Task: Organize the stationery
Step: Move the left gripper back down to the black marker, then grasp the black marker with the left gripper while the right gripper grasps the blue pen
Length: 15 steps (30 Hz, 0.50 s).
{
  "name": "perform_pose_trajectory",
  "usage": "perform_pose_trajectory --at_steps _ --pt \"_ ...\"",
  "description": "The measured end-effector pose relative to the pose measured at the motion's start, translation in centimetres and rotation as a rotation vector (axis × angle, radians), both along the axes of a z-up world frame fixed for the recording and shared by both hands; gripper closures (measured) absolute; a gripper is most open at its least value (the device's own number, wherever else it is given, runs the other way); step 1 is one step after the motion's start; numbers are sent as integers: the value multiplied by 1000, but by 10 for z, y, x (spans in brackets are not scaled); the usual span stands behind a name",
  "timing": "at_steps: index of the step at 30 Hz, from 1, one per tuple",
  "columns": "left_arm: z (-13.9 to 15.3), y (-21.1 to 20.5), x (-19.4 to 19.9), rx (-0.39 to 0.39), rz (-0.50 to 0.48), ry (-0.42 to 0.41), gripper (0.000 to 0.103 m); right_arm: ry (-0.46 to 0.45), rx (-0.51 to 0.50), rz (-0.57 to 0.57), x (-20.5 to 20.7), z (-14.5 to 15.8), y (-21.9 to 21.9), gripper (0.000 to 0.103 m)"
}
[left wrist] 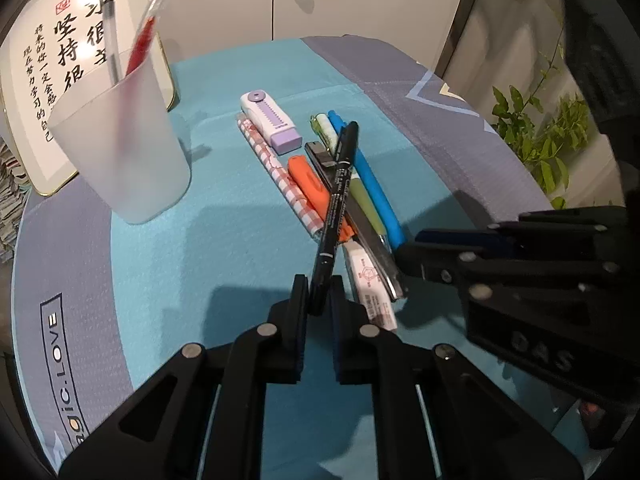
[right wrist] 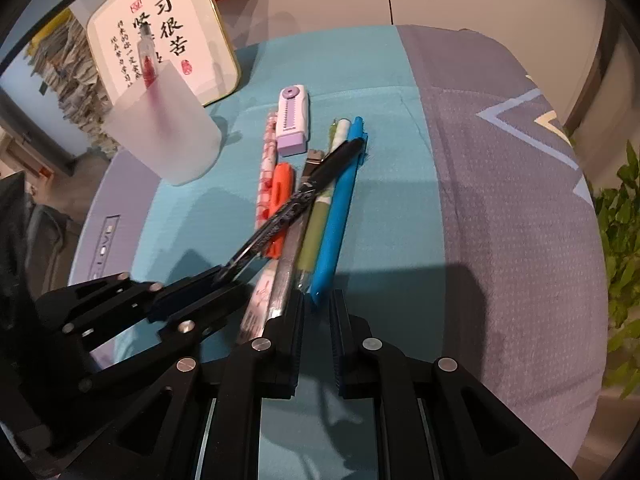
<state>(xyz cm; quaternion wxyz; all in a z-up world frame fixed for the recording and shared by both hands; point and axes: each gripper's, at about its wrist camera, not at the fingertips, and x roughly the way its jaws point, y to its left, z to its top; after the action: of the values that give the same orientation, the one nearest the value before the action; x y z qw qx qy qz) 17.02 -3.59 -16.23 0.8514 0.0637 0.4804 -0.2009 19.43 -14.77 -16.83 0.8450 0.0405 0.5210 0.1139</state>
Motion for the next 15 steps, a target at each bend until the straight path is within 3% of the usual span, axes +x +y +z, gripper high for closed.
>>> perform_pose_trajectory --at_steps 6,15 --pt "0 13 -11 3 -7 7 96 -44 -51 2 3 -2 1 92" --pt "10 50 -51 19 32 -37 96 -59 -13 -9 -20 8 -24 92"
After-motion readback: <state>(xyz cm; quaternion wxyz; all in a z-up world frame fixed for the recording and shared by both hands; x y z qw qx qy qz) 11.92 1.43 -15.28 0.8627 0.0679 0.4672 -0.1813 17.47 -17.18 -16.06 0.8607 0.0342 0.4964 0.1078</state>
